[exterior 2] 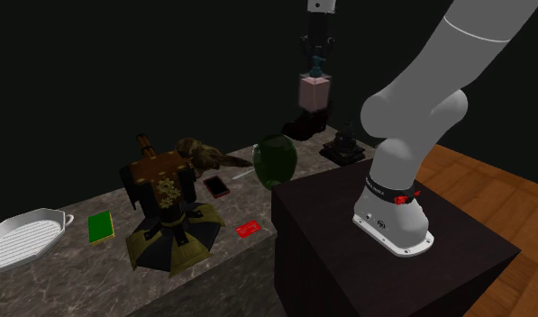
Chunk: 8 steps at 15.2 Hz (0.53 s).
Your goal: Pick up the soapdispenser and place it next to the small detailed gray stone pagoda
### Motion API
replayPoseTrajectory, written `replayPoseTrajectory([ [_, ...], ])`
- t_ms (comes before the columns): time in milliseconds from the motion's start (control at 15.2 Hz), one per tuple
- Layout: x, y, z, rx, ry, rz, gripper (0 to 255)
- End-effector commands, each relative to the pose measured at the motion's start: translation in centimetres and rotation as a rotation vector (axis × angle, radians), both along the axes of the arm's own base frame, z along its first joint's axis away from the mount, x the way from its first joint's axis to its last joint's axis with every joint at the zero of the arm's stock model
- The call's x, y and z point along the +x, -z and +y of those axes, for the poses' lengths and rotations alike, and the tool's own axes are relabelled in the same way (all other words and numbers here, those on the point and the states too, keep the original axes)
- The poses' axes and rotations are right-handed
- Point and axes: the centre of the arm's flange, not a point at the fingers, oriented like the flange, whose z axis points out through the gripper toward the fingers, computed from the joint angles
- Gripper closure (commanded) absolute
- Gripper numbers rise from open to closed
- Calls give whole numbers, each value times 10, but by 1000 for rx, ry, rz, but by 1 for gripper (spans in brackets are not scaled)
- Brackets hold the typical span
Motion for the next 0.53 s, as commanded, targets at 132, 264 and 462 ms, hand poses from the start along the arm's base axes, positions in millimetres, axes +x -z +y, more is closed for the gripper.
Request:
replayPoseTrajectory([
  [132,2,-2,-51,0,-2,0,255],
  [264,3,-2,-78,0,-2,0,255],
  [462,5,-2,-117,0,-2,0,255],
])
